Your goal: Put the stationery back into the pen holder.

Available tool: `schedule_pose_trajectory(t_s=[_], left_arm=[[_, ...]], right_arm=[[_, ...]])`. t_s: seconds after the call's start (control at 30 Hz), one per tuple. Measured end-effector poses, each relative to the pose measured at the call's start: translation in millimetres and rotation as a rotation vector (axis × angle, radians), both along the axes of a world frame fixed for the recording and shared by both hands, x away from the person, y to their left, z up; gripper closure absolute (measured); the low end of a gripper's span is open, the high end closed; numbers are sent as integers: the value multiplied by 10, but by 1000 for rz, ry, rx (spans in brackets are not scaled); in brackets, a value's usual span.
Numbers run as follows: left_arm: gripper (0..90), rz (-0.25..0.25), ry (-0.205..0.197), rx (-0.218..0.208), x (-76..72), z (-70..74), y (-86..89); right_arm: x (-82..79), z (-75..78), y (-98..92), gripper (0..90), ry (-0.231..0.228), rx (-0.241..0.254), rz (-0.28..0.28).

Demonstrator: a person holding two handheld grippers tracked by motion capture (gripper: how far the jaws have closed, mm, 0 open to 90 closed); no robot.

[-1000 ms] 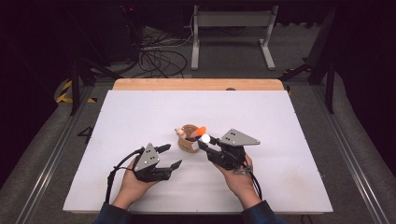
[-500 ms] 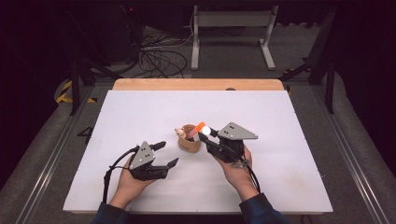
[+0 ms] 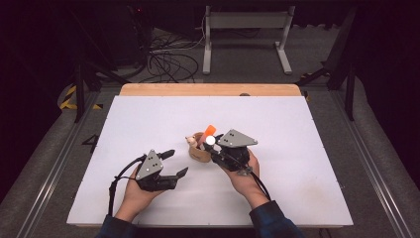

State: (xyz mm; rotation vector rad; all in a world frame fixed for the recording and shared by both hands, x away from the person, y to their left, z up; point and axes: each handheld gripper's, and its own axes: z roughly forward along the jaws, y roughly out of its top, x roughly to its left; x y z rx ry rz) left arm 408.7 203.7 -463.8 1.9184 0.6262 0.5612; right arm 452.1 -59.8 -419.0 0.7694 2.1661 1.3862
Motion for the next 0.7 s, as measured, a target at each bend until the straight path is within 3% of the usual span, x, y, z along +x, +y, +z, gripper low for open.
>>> schedule_pose_trajectory(t_s=[0.23, 0.5, 0.7], left_arm=[[266, 8, -5, -5, 2, 15, 33], [265, 8, -7, -7, 3, 18, 41], [265, 13, -6, -10, 6, 19, 48]], right_arm=[[82, -32, 78, 672, 31, -32, 29], [154, -25, 89, 671, 55, -28, 46], [157, 52, 109, 672, 80, -81, 50]])
